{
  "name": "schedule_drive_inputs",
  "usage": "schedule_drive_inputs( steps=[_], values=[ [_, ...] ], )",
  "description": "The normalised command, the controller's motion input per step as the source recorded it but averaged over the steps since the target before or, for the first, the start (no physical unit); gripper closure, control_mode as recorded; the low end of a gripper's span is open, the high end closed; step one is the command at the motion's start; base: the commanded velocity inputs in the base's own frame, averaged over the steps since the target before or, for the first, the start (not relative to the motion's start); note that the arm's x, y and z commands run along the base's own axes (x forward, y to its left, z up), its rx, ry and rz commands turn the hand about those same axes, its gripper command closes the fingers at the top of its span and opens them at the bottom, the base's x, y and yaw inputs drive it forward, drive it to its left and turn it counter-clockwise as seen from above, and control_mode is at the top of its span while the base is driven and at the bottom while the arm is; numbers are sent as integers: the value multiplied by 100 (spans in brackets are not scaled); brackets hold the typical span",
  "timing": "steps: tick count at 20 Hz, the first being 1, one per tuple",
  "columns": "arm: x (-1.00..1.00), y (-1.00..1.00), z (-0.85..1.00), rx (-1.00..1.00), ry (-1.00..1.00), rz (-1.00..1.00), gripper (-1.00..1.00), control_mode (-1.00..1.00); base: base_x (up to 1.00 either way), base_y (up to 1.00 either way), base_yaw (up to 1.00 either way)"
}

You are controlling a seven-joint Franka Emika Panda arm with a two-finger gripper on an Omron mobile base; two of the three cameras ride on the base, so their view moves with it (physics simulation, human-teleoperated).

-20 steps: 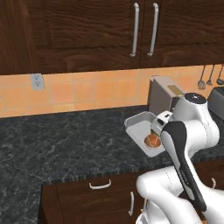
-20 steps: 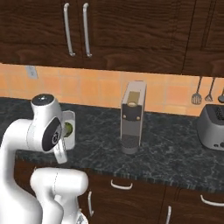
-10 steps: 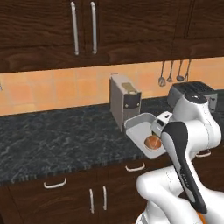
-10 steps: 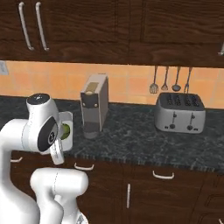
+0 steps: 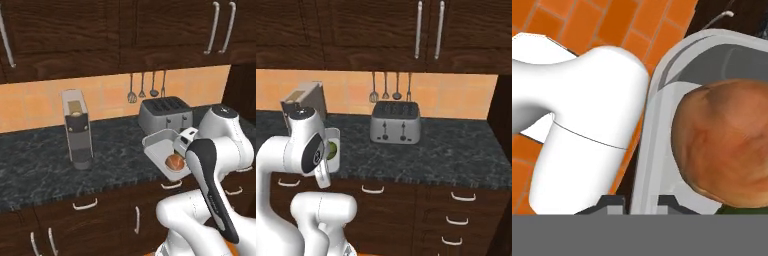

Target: Take the meat container that has the chicken drumstick and place it on the second highest rack of the freezer. Then take the vegetable container that has the onion and lime and place it on the highest rack of the freezer.

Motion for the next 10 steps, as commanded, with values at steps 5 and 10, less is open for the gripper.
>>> schedule_drive_inputs(
  steps=[5, 10],
  values=[
    [0, 0, 0, 0, 0, 0, 100, 100, -98, -77, -25],
    [0, 0, 0, 0, 0, 0, 100, 100, -70, -8, -56]
  ],
)
